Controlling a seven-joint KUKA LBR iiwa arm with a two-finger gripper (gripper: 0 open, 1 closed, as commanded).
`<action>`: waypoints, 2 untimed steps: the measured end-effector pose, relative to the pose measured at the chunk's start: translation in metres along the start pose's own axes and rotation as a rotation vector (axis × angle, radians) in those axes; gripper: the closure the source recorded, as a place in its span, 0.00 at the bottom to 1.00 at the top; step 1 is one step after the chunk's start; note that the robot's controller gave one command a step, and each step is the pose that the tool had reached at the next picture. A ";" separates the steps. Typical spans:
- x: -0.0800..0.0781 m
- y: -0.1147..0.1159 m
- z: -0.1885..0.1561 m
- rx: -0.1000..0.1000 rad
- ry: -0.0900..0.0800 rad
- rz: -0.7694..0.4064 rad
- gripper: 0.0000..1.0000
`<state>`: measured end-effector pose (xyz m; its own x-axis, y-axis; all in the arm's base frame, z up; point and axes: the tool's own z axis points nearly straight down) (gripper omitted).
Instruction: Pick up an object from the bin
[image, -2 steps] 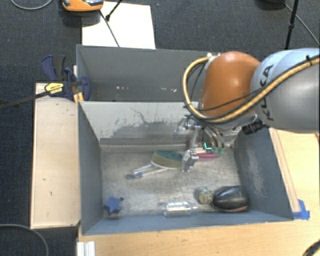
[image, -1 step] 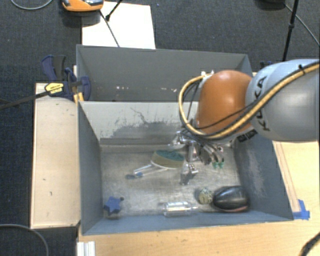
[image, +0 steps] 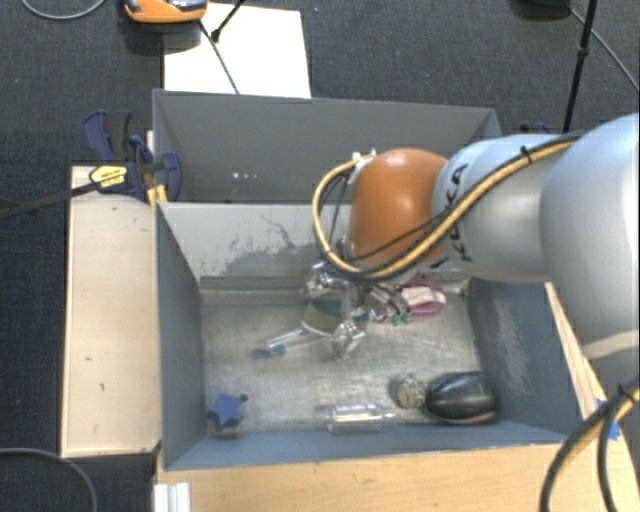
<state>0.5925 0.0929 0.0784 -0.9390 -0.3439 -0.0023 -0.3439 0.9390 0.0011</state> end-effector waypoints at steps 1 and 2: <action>-0.001 -0.001 -0.003 0.001 -0.004 0.006 1.00; 0.002 -0.003 -0.165 0.004 -0.010 -0.038 1.00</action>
Offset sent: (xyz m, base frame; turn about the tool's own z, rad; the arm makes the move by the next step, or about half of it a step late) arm 0.0000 0.0000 0.0000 0.0000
